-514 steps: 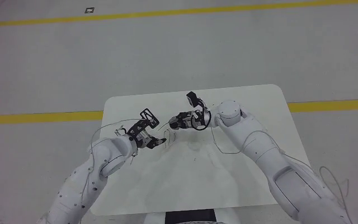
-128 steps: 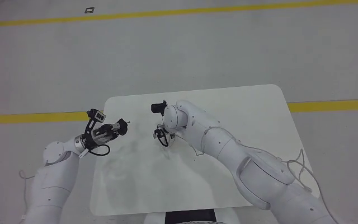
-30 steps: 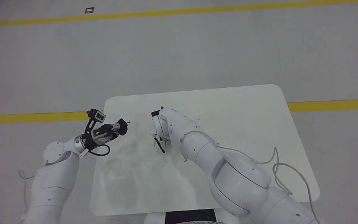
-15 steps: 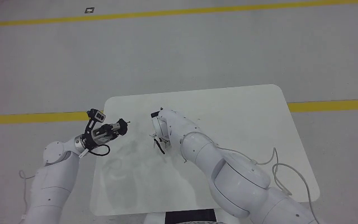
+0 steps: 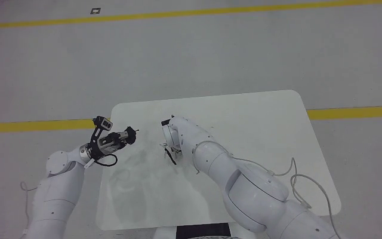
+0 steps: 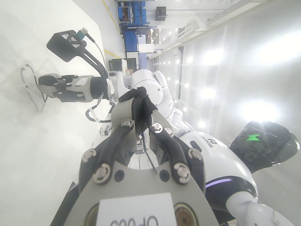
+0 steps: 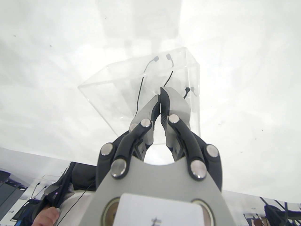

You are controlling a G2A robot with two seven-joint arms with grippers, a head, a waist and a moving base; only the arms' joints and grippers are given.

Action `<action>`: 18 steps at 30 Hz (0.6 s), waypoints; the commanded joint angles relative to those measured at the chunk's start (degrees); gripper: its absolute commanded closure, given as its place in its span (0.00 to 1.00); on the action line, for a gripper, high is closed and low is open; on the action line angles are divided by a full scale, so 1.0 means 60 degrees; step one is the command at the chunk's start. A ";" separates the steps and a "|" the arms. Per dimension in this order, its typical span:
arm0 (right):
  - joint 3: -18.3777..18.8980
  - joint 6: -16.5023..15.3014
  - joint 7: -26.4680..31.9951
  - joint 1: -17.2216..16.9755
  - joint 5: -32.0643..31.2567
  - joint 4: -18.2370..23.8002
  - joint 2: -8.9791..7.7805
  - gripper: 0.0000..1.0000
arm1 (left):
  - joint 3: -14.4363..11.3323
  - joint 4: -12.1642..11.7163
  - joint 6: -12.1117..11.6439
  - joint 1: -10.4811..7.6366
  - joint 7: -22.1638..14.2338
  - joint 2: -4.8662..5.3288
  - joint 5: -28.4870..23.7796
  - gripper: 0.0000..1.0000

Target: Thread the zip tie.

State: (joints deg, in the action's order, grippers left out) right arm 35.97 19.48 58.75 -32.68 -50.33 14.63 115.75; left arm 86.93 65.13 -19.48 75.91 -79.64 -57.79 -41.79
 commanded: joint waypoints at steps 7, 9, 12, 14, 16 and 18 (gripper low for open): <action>0.0020 0.0000 -0.0072 0.0021 0.0012 0.0132 0.0005 1.00 | 0.0000 0.0000 0.0000 0.0000 0.0000 0.0000 0.0000 1.00; 0.0019 0.0000 -0.0080 0.0032 0.0066 0.0219 0.0005 1.00 | 0.0000 0.0000 0.0000 0.0000 0.0000 0.0000 0.0000 1.00; 0.0027 0.0000 -0.0108 0.0044 0.0271 0.0366 -0.0019 1.00 | 0.0000 0.0000 0.0000 0.0000 0.0000 0.0000 0.0000 1.00; 0.0043 0.0000 -0.0172 0.0073 0.0391 0.0413 -0.0046 1.00 | 0.0000 0.0000 0.0000 0.0000 0.0000 0.0000 0.0000 1.00; 0.0053 0.0000 -0.0246 0.0090 0.0585 0.0453 -0.0069 1.00 | 0.0000 0.0000 0.0000 0.0000 0.0000 0.0000 0.0000 1.00; 0.0080 0.0000 -0.0342 0.0118 0.0707 0.0445 -0.0092 1.00 | 0.0000 0.0000 0.0000 0.0000 0.0000 0.0000 0.0000 1.00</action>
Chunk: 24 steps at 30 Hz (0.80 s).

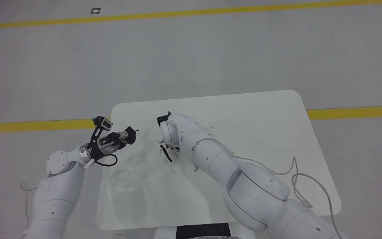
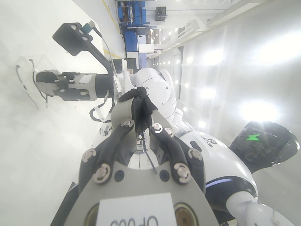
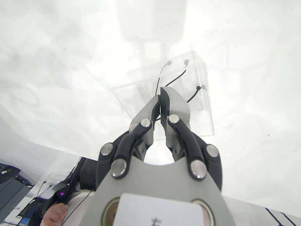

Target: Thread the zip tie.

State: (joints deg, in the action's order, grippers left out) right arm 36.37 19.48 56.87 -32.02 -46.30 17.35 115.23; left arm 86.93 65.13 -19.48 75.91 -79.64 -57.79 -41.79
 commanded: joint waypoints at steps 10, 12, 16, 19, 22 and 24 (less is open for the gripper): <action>0.0094 0.0000 -0.0338 0.0159 0.0454 -0.0079 -0.0044 1.00 | 0.0000 0.0000 0.0000 0.0000 0.0000 0.0000 0.0000 1.00; 0.0114 0.0000 -0.0379 0.0193 0.0479 -0.0079 -0.0049 1.00 | 0.0000 0.0000 0.0000 0.0000 0.0000 0.0000 0.0000 1.00; 0.0181 0.0000 -0.0478 0.0262 0.0607 -0.0076 -0.0063 1.00 | 0.0000 0.0000 0.0000 0.0000 0.0000 0.0000 0.0000 1.00; 0.0266 0.0000 -0.0547 0.0274 0.0723 -0.0021 -0.0087 1.00 | 0.0000 0.0000 0.0000 0.0000 0.0000 0.0000 0.0000 1.00; 0.0393 0.0000 -0.0577 0.0263 0.0843 0.0083 -0.0134 1.00 | 0.0000 0.0000 0.0000 0.0000 0.0000 0.0000 0.0000 1.00; 0.0498 0.0000 -0.0586 0.0246 0.0868 0.0155 -0.0172 1.00 | 0.0000 0.0000 0.0000 0.0000 0.0000 0.0000 0.0000 1.00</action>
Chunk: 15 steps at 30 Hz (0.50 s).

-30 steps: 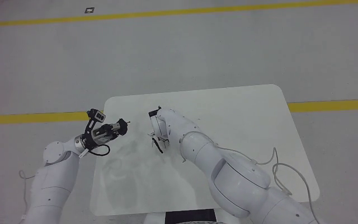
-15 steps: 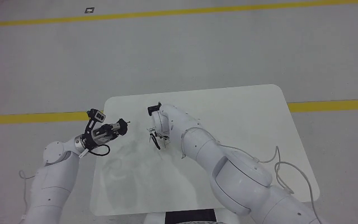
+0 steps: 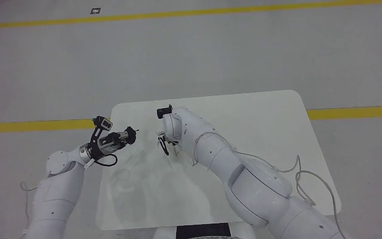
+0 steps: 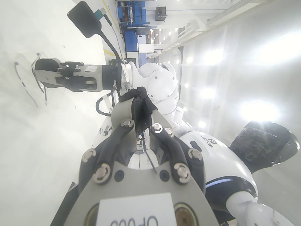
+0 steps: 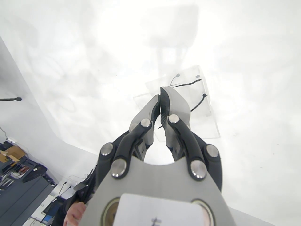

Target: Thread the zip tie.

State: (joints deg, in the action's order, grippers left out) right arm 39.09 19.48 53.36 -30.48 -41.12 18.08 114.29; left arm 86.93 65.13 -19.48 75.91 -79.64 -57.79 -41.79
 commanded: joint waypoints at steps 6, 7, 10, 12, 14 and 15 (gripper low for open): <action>0.0355 0.0000 0.0109 -0.0205 -0.0065 0.0617 -0.0197 1.00 | 0.0000 0.0000 0.0000 0.0000 0.0000 0.0000 0.0000 1.00; 0.0365 0.0000 0.0116 -0.0227 -0.0082 0.0670 -0.0212 1.00 | 0.0000 0.0000 0.0000 0.0000 0.0000 0.0000 0.0000 1.00; 0.0365 0.0000 0.0116 -0.0227 -0.0082 0.0670 -0.0212 1.00 | 0.0000 0.0000 0.0000 0.0000 0.0000 0.0000 0.0000 1.00; 0.0365 0.0000 0.0116 -0.0227 -0.0082 0.0670 -0.0212 1.00 | 0.0000 0.0000 0.0000 0.0000 0.0000 0.0000 0.0000 1.00; 0.0365 0.0000 0.0116 -0.0227 -0.0082 0.0670 -0.0212 1.00 | 0.0000 0.0000 0.0000 0.0000 0.0000 0.0000 0.0000 1.00; 0.0365 0.0000 0.0116 -0.0227 -0.0082 0.0670 -0.0212 1.00 | 0.0000 0.0000 0.0000 0.0000 0.0000 0.0000 0.0000 1.00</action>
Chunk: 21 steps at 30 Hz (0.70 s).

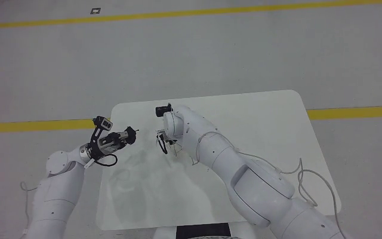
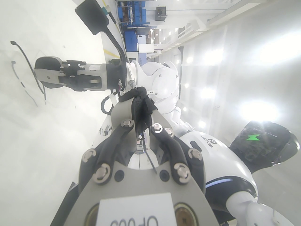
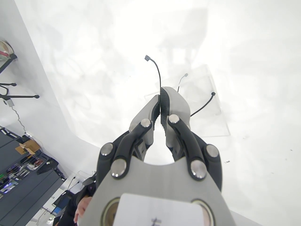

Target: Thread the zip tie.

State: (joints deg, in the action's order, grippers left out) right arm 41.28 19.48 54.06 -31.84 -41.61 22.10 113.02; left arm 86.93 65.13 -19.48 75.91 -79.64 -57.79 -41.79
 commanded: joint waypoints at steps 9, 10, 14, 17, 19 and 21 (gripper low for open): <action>0.0390 -0.0384 -0.0285 -0.0057 0.0226 0.0097 -0.0231 1.00 | 0.0000 0.0000 0.0000 0.0000 0.0000 0.0000 0.0000 1.00; 0.0472 -0.0452 -0.0293 -0.0051 0.0263 0.0128 -0.0286 1.00 | 0.0000 0.0000 0.0000 0.0000 0.0000 0.0000 0.0000 1.00; 0.0860 -0.0775 -0.0320 -0.0096 0.0405 0.0405 -0.0562 1.00 | 0.0000 0.0000 0.0000 0.0000 0.0000 0.0000 0.0000 1.00; 0.1220 -0.1258 -0.0232 -0.0255 0.0539 0.0815 -0.0831 1.00 | 0.0000 0.0000 0.0000 0.0000 0.0000 0.0000 0.0000 1.00; 0.1538 -0.1746 -0.0071 -0.0419 0.0651 0.1144 -0.1063 1.00 | 0.0000 0.0000 0.0000 0.0000 0.0000 0.0000 0.0000 1.00; 0.1858 -0.2157 0.0120 -0.0600 0.0782 0.1462 -0.1280 1.00 | 0.0000 0.0000 0.0000 0.0000 0.0000 0.0000 0.0000 1.00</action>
State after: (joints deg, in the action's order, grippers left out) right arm 51.20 8.19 54.03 -34.78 -37.43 29.70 106.13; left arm 86.93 65.13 -19.48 75.91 -79.64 -57.79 -41.79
